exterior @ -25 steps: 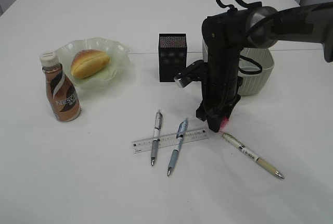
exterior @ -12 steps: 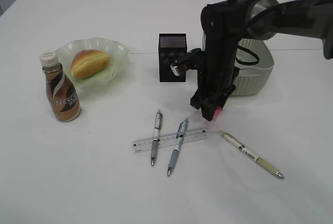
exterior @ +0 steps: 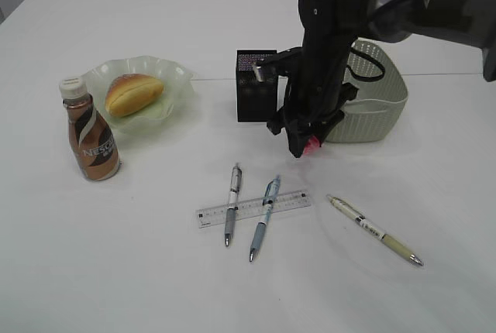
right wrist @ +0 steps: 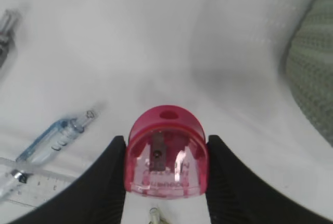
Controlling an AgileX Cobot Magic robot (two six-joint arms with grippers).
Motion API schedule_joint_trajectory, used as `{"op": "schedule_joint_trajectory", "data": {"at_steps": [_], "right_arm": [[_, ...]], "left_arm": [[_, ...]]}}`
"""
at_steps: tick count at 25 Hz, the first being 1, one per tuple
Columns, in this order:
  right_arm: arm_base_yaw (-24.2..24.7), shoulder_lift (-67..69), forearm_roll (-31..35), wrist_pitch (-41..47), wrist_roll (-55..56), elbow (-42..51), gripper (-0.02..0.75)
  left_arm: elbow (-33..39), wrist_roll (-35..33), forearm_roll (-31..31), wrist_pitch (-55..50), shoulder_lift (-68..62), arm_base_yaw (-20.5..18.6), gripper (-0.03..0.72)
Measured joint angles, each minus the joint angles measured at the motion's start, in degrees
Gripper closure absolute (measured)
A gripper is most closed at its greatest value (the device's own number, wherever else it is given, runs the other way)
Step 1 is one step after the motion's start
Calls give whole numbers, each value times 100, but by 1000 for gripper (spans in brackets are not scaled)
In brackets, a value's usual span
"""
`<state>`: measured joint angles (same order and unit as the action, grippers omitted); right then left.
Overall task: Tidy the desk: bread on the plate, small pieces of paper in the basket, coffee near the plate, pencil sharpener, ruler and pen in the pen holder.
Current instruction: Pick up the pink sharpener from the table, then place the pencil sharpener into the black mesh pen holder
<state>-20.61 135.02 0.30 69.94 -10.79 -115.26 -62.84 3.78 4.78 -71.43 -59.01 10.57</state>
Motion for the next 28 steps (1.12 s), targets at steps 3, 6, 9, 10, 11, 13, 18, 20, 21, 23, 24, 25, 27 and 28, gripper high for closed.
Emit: {"op": "schedule_joint_trajectory", "data": {"at_steps": [3, 6, 9, 10, 11, 13, 18, 20, 21, 23, 24, 25, 27, 28], "right_arm": [[0, -51, 11, 0, 461, -64, 405], [0, -186, 20, 0, 842, -64, 405], [0, -351, 60, 4, 1079, -64, 405], [0, -412, 83, 4, 1122, -64, 405], [0, -460, 99, 15, 1135, -64, 405], [0, -579, 123, 26, 1173, -64, 405], [0, -959, 136, -315, 1218, -64, 405], [0, -1084, 145, -696, 1218, -64, 405], [0, -1133, 145, -892, 1218, -64, 405], [0, -1201, 145, -1206, 1218, -64, 405], [0, -1214, 145, -1338, 1192, -64, 405], [0, -1213, 145, -1450, 1139, -64, 405], [0, -1213, 134, -1712, 1079, -64, 405], [0, -1213, 94, -1899, 1079, -64, 405]], "left_arm": [[0, 0, 0, 0, 0, 0, 308], [0, 0, 0, 0, 0, 0, 308], [0, 0, 0, 0, 0, 0, 308], [0, 0, 2, 0, 0, 0, 308], [0, 0, 23, 0, 0, 0, 308], [0, 0, 21, 0, 0, 0, 308], [0, 0, 55, 0, 0, 0, 308], [0, 0, 58, 0, 0, 0, 308], [0, 0, 68, 0, 0, 0, 308], [0, 0, 68, 0, 0, 0, 308], [0, 0, 68, 0, 0, 0, 308], [0, 0, 68, 0, 0, 0, 308], [0, 0, 68, 0, 0, 0, 308], [0, 0, 68, 0, 0, 0, 308]]}}
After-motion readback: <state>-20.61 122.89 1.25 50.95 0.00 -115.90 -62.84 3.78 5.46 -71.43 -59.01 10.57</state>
